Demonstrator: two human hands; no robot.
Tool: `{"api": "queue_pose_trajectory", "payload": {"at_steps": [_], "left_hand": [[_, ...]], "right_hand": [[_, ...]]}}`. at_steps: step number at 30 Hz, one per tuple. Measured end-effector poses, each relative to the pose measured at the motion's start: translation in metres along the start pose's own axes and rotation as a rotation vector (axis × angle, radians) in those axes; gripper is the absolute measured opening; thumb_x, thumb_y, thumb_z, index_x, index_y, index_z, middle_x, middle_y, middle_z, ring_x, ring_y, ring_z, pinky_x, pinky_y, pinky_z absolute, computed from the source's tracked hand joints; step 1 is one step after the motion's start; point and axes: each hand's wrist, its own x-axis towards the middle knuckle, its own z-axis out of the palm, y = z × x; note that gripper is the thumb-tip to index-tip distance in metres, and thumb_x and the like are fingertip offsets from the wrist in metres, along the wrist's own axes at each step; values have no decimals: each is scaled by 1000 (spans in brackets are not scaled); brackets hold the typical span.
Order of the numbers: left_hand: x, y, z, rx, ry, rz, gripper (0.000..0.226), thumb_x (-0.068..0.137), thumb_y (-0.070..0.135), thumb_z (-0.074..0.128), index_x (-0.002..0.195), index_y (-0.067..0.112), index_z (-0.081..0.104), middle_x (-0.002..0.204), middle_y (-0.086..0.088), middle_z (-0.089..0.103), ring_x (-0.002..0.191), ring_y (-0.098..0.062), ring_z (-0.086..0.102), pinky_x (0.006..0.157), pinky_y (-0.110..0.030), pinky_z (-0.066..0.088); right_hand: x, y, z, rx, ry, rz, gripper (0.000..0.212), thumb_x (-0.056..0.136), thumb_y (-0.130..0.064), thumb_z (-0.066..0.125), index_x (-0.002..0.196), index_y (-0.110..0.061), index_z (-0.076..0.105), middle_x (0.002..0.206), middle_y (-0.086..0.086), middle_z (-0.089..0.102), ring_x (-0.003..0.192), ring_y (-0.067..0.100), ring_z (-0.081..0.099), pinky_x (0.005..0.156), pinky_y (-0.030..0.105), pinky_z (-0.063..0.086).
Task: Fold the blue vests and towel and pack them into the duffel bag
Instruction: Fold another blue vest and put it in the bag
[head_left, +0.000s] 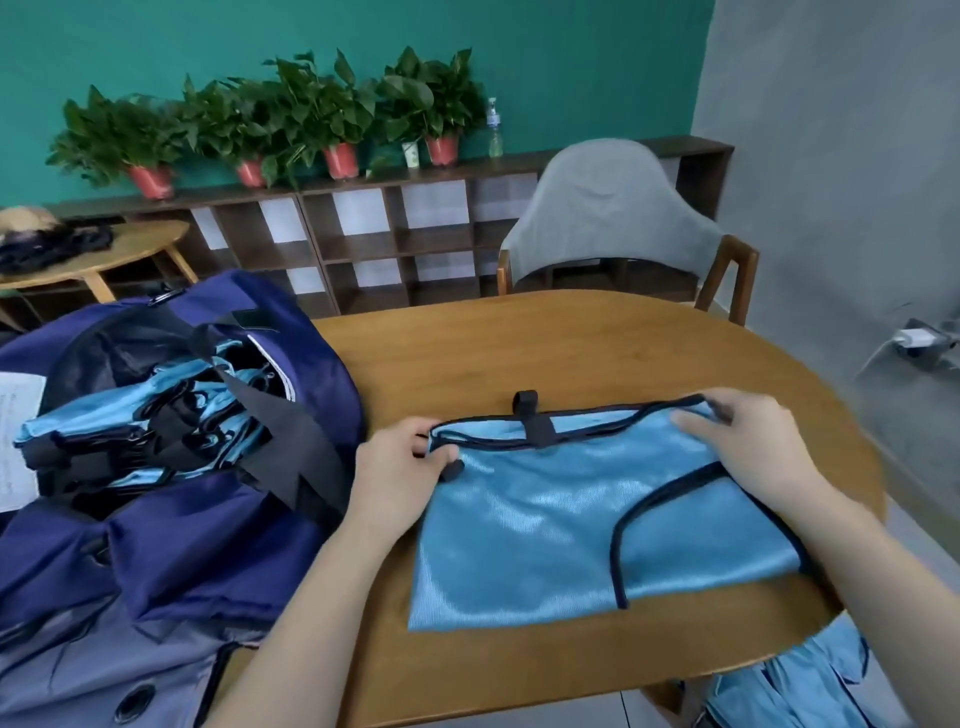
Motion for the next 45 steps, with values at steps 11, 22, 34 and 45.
{"api": "queue_pose_trajectory", "payload": {"at_steps": [11, 22, 34, 45], "left_hand": [[-13, 22, -27, -427, -230, -43, 23, 95, 18, 69, 114, 29, 73, 88, -10, 76, 63, -16, 53, 51, -25, 40], [-2, -4, -11, 123, 15, 7, 25, 87, 27, 77, 109, 37, 70, 76, 10, 73, 80, 2, 65, 63, -3, 40], [-2, 2, -9, 184, 99, -75, 34, 87, 52, 71, 116, 35, 66, 75, 8, 69, 85, -8, 62, 72, -28, 49], [-17, 22, -6, -626, 97, -64, 30, 103, 31, 57, 133, 27, 56, 113, 0, 74, 102, -11, 72, 89, -31, 55]], "right_hand": [[0, -24, -30, 305, -167, 101, 14, 90, -34, 72, 90, -21, 76, 81, 4, 77, 70, 29, 74, 66, 42, 60], [5, 7, -8, 17, -128, 50, 10, 92, -38, 71, 89, -28, 72, 72, -9, 70, 72, 10, 66, 65, 28, 50], [-4, -16, 7, -335, 62, -149, 34, 91, -44, 68, 116, -22, 63, 102, -6, 58, 99, 14, 56, 81, 33, 52], [-17, -18, 37, -202, -314, -294, 14, 93, -44, 65, 103, -33, 63, 97, -19, 57, 94, -5, 51, 79, 22, 47]]}}
